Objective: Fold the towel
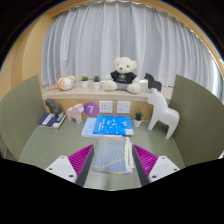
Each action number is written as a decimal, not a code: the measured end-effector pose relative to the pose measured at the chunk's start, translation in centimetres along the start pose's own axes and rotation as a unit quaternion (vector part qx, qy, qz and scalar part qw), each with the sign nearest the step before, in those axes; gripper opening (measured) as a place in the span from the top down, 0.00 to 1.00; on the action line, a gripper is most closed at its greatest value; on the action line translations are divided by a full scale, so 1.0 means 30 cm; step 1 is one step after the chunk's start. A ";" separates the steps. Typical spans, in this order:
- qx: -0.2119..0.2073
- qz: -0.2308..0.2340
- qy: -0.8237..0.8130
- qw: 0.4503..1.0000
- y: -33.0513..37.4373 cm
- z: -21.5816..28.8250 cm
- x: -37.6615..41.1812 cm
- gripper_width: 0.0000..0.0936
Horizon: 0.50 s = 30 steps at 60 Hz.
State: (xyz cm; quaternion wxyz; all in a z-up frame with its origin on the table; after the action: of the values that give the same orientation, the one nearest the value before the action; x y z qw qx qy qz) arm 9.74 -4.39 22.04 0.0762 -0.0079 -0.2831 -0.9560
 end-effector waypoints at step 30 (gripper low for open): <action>-0.002 -0.025 -0.006 1.000 0.456 -0.234 0.257 0.15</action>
State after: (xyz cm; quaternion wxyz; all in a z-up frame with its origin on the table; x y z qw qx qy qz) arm 4.38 -20.62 24.00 0.0500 -0.0069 -0.2816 -0.9582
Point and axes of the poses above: the point between the fingertips, and its own axes, seen from behind it with the camera up: x to the left, z up, y backward, against the way the camera looks, the point moved 2 cm from there along y, backward, against the way the camera looks, and after that the axes turned 9 degrees about z, right-handed, at the moved point
